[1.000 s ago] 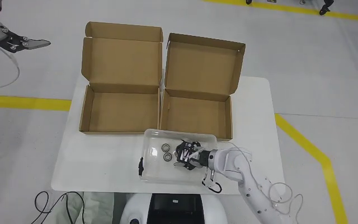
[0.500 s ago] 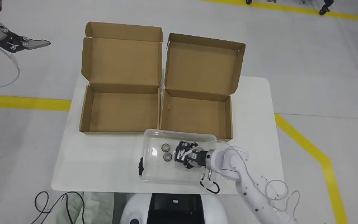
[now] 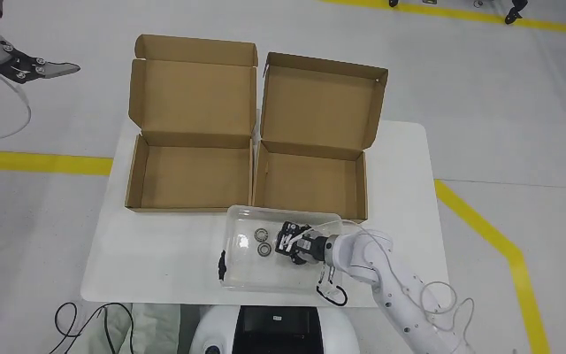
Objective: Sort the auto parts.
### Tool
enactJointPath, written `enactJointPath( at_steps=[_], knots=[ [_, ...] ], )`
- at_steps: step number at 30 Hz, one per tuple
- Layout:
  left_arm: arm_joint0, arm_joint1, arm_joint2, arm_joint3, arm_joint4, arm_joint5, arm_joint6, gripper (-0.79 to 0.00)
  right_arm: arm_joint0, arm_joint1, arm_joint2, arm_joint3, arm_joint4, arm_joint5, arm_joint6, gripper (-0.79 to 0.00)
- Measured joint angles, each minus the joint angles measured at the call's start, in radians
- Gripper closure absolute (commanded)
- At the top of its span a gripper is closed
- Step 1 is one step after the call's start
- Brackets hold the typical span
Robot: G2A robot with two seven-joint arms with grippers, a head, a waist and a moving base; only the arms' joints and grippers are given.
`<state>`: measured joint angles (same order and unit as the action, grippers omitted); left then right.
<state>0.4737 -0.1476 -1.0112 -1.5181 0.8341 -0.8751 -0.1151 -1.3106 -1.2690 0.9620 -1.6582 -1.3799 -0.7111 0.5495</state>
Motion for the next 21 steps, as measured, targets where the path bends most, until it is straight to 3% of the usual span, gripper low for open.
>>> enactJointPath(
  at_steps=[11,21],
  knots=[
    [0.000,0.000,0.000,0.000,0.000,0.000,0.000,-0.785,-0.031,0.021,0.048,-0.047,-0.005,-0.032,-0.176,0.000],
    [0.000,0.000,0.000,0.000,0.000,0.000,0.000,-0.785,-0.047,0.037,0.104,-0.076,0.023,-0.085,-0.459,0.000]
  ],
)
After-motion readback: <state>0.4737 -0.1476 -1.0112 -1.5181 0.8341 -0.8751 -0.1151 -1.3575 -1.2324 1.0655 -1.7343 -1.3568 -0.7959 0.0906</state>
